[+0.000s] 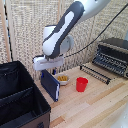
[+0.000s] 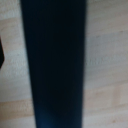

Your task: Gently maneuver your gripper in the book's direction. Confidently hold the book by angling your gripper properly. Relocate the book to the caddy. Pinpoint the back pocket of the caddy and set the book down inside it.

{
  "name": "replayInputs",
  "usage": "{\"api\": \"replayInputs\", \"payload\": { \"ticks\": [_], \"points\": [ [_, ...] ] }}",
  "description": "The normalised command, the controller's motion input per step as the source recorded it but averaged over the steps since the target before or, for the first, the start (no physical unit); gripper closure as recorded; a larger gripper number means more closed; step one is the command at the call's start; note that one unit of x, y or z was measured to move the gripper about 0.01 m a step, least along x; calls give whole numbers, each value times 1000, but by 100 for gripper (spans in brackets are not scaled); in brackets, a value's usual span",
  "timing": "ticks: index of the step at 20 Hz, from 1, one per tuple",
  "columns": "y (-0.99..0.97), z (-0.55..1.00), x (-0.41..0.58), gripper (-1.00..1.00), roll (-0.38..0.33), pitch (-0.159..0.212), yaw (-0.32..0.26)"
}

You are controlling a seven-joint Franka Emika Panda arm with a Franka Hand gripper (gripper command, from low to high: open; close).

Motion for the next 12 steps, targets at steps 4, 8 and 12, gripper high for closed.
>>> {"api": "replayInputs", "payload": {
  "ticks": [4,8,12],
  "points": [
    [21,-212,326,100,-42,156,16],
    [41,-164,196,100,-40,143,15],
    [79,-174,51,100,-61,143,13]
  ]
}}
